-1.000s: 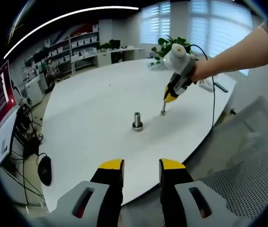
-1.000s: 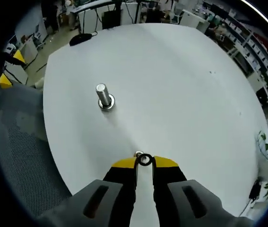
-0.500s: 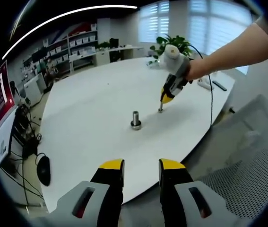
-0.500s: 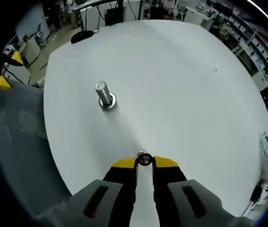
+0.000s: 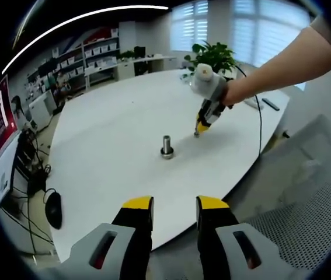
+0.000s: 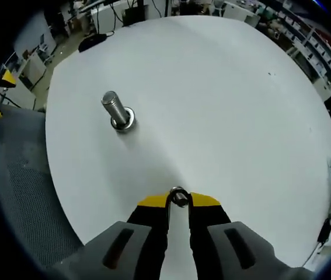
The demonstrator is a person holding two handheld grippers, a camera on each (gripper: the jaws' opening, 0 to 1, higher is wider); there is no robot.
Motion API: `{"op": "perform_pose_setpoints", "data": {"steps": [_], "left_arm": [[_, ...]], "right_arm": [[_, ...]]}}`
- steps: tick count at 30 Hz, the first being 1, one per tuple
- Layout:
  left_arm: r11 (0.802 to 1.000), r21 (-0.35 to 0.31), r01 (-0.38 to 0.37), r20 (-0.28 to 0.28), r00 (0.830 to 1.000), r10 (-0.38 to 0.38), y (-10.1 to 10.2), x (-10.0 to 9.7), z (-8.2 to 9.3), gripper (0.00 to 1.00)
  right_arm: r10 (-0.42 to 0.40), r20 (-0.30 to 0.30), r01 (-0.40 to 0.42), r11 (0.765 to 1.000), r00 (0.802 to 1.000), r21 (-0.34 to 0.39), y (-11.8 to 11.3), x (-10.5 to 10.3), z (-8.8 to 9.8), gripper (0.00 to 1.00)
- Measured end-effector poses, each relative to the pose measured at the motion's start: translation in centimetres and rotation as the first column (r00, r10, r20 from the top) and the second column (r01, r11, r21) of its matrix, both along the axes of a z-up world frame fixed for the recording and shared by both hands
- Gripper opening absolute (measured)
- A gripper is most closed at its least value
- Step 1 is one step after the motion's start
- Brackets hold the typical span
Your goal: Place the washer onto the threaded stud by aligning its center hole with the stud, sliding it down to the base, and recovering from edge contact or off-axis alignment until the washer reaches the visible bottom stop.
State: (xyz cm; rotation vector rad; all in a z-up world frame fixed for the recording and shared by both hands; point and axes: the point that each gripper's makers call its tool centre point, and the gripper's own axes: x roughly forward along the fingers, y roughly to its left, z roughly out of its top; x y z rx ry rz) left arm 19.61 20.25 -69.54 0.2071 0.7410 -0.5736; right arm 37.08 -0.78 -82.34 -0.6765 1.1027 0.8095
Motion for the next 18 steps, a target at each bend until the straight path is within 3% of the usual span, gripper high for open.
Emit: {"op": "perform_pose_setpoints", "data": {"steps": [10, 18], "left_arm": [[1.0, 0.007, -0.002, -0.005, 1.0, 0.002, 0.1, -0.1, -0.1, 0.27], [1.0, -0.004, -0.008, 0.003, 1.0, 0.008, 0.0, -0.1, 0.1, 0.27]], "right_arm": [[-0.032, 0.006, 0.032, 0.999, 0.999, 0.009, -0.1, -0.4, -0.7, 0.17], [-0.042, 0.05, 0.04, 0.998, 0.998, 0.038, -0.9, -1.4, 0.9, 0.22]]}}
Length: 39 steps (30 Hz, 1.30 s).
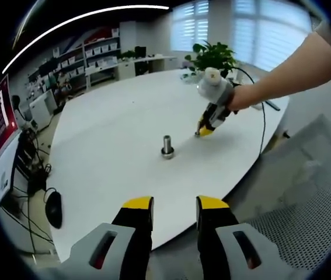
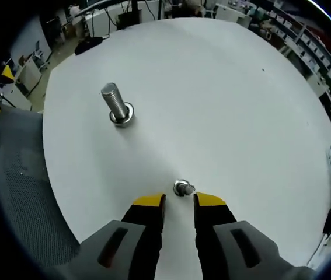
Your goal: Place the washer onto the threaded stud by aligning its center hole with the stud, sliding it down to the base, and recovering from edge contact or off-axis alignment until the washer reaches the visible bottom stop.
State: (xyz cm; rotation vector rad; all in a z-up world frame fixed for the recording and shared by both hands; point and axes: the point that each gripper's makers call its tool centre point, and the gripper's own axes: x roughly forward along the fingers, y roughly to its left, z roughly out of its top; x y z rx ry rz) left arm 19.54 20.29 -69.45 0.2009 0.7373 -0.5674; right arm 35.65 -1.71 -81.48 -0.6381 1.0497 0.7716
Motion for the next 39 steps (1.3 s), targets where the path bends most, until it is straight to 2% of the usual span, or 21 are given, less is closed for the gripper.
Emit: {"op": "perform_pose_setpoints", "data": {"steps": [3, 5, 7, 11, 15, 18, 24, 29, 33, 37, 39], "left_arm": [[1.0, -0.007, -0.001, 0.007, 1.0, 0.001, 0.0, 0.1, 0.2, 0.27], [1.0, -0.011, 0.001, 0.013, 1.0, -0.001, -0.1, 0.1, 0.3, 0.27], [1.0, -0.018, 0.001, 0.021, 1.0, -0.001, -0.1, 0.1, 0.5, 0.27], [0.999, -0.039, 0.004, 0.049, 0.999, -0.002, -0.3, 0.3, 1.1, 0.27], [0.999, -0.049, 0.007, 0.055, 0.998, -0.004, -0.5, 0.3, 1.3, 0.28], [0.998, -0.062, 0.002, 0.072, 0.997, 0.002, -0.5, 0.4, 1.7, 0.28], [0.996, -0.086, -0.006, 0.103, 0.995, 0.015, -0.5, 0.5, 2.4, 0.28], [0.991, -0.129, -0.026, 0.14, 0.989, 0.044, -0.4, 0.8, 3.6, 0.28], [0.989, -0.143, -0.044, 0.162, 0.985, 0.067, 0.0, 1.1, 4.0, 0.28], [0.986, -0.153, -0.073, 0.16, 0.982, 0.098, 0.4, 1.5, 4.1, 0.28], [0.983, -0.161, -0.085, 0.16, 0.981, 0.111, 0.5, 1.6, 4.2, 0.28]], "right_arm": [[-0.016, 0.028, 0.015, 1.0, 0.999, 0.02, -0.6, -0.6, 1.3, 0.23], [-0.092, 0.053, 0.086, 0.991, 0.994, 0.099, -0.5, -0.9, 2.7, 0.25], [-0.123, 0.093, 0.107, 0.981, 0.988, 0.16, -0.7, -1.5, 4.4, 0.25], [-0.141, 0.136, 0.114, 0.976, 0.981, 0.187, -2.1, -3.1, 6.6, 0.25], [-0.227, 0.163, 0.178, 0.947, 0.96, 0.269, -2.8, -4.4, 9.4, 0.27], [-0.267, 0.206, 0.186, 0.921, 0.941, 0.343, -3.2, -5.3, 12.0, 0.28], [-0.309, 0.28, 0.17, 0.888, 0.909, 0.426, -3.6, -7.8, 15.3, 0.34], [-0.338, 0.299, 0.166, 0.862, 0.892, 0.48, -3.8, -10.0, 16.8, 0.35], [-0.361, 0.289, 0.175, 0.841, 0.887, 0.512, -4.1, -11.0, 17.0, 0.36], [-0.397, 0.256, 0.202, 0.807, 0.881, 0.554, -4.7, -12.3, 17.2, 0.37], [-0.423, 0.244, 0.213, 0.779, 0.873, 0.589, -4.8, -12.8, 17.4, 0.37]]}}
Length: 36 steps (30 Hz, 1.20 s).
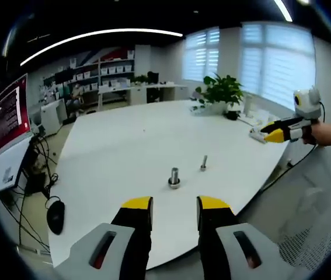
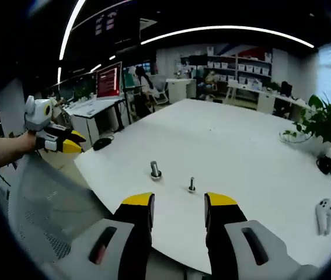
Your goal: Place the washer onto the threaded stud by aligning its center hole with the stud, sliding it down to the base, and recovering from edge contact or off-axis alignment until the washer reaches the visible bottom stop.
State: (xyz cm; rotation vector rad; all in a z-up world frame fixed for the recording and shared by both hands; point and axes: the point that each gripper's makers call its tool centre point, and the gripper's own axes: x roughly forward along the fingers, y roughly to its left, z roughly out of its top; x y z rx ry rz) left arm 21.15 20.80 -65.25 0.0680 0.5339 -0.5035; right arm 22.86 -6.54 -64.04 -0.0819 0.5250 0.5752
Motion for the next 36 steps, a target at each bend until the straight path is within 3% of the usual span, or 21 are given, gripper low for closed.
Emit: {"op": "perform_pose_setpoints", "data": {"steps": [2, 3, 7, 10, 12, 15, 19, 22, 25, 28, 32, 36], "left_arm": [[1.0, -0.029, 0.001, 0.007, 1.0, -0.001, -0.2, 0.1, 0.4, 0.3], [0.996, -0.084, 0.008, 0.028, 1.0, -0.006, -0.8, 0.2, 1.2, 0.32], [0.998, -0.065, -0.004, 0.042, 0.999, 0.007, -0.4, 0.3, 1.3, 0.33], [0.998, -0.052, -0.031, 0.038, 0.999, 0.033, 0.0, 0.5, 1.1, 0.32], [0.998, -0.049, -0.045, 0.06, 0.997, 0.047, 0.2, 0.6, 1.6, 0.32], [0.996, -0.068, -0.064, 0.079, 0.994, 0.069, 0.6, 0.6, 2.1, 0.32], [0.986, -0.109, -0.123, 0.106, 0.985, 0.135, 1.7, 1.1, 2.9, 0.32], [0.982, -0.119, -0.149, 0.1, 0.982, 0.161, 2.3, 1.3, 2.8, 0.32], [0.983, -0.123, -0.138, 0.108, 0.983, 0.151, 2.0, 1.4, 3.0, 0.34], [0.985, -0.051, -0.164, 0.084, 0.982, 0.168, 2.6, 1.2, 2.0, 0.33], [0.984, -0.066, -0.167, 0.091, 0.981, 0.173, 2.6, 1.2, 2.2, 0.33], [0.98, -0.061, -0.188, 0.084, 0.978, 0.193, 3.0, 1.1, 2.0, 0.32]], "right_arm": [[-0.002, 0.001, 0.002, 1.0, 1.0, 0.021, 0.0, -0.7, 0.0, 0.39], [0.002, 0.011, -0.003, 1.0, 1.0, 0.024, 0.0, -0.9, -0.1, 0.4], [-0.011, 0.005, 0.011, 0.998, 1.0, 0.058, 0.3, -0.9, -0.8, 0.4], [-0.025, 0.035, 0.021, 0.996, 0.999, 0.088, -0.1, -0.5, -0.1, 0.41], [-0.032, 0.018, 0.03, 0.994, 0.999, 0.103, -0.3, -0.6, -0.3, 0.41], [-0.017, 0.003, 0.017, 0.997, 1.0, 0.081, 0.1, -0.8, -0.8, 0.41], [0.027, 0.032, -0.029, 0.998, 0.999, 0.05, 0.9, -1.0, -0.6, 0.41], [0.04, -0.023, -0.04, 0.999, 0.999, 0.025, 0.9, -1.3, -1.8, 0.42], [0.031, -0.041, -0.029, 0.999, 0.999, 0.045, 0.9, -1.4, -1.9, 0.42], [0.025, -0.03, -0.024, 1.0, 0.999, 0.015, 0.6, -1.3, -2.0, 0.42], [0.062, -0.036, -0.063, 0.998, 0.997, -0.027, 1.0, -1.7, -2.5, 0.41], [0.048, -0.037, -0.049, 0.999, 0.998, -0.025, 0.8, -1.7, -2.5, 0.41]]}}
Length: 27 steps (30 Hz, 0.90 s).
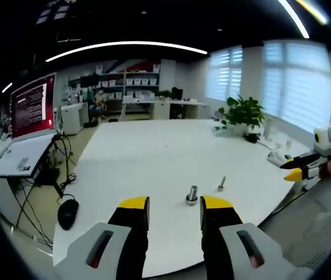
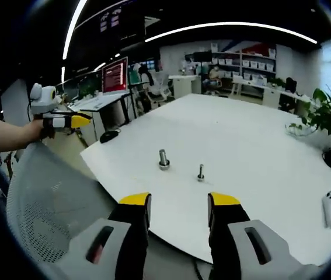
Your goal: Place the washer onto the threaded stud by aligning its center hole with the stud, sliding it down to the base, and recovering from edge contact or off-axis alignment until the washer reaches the visible bottom stop.
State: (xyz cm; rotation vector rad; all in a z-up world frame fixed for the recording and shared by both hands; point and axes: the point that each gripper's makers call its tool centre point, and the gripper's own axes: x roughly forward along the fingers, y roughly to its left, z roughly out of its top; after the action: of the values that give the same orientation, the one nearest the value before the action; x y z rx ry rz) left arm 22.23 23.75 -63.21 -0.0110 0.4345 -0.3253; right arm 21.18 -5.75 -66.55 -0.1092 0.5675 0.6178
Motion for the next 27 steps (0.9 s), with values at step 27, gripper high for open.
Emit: {"op": "perform_pose_setpoints", "data": {"steps": [27], "left_arm": [[0.999, 0.017, -0.035, -0.024, 0.999, 0.036, 0.7, -0.3, -0.7, 0.32]], "right_arm": [[0.036, 0.003, -0.035, 0.998, 0.999, -0.053, 0.2, -0.5, -0.6, 0.39]]}}
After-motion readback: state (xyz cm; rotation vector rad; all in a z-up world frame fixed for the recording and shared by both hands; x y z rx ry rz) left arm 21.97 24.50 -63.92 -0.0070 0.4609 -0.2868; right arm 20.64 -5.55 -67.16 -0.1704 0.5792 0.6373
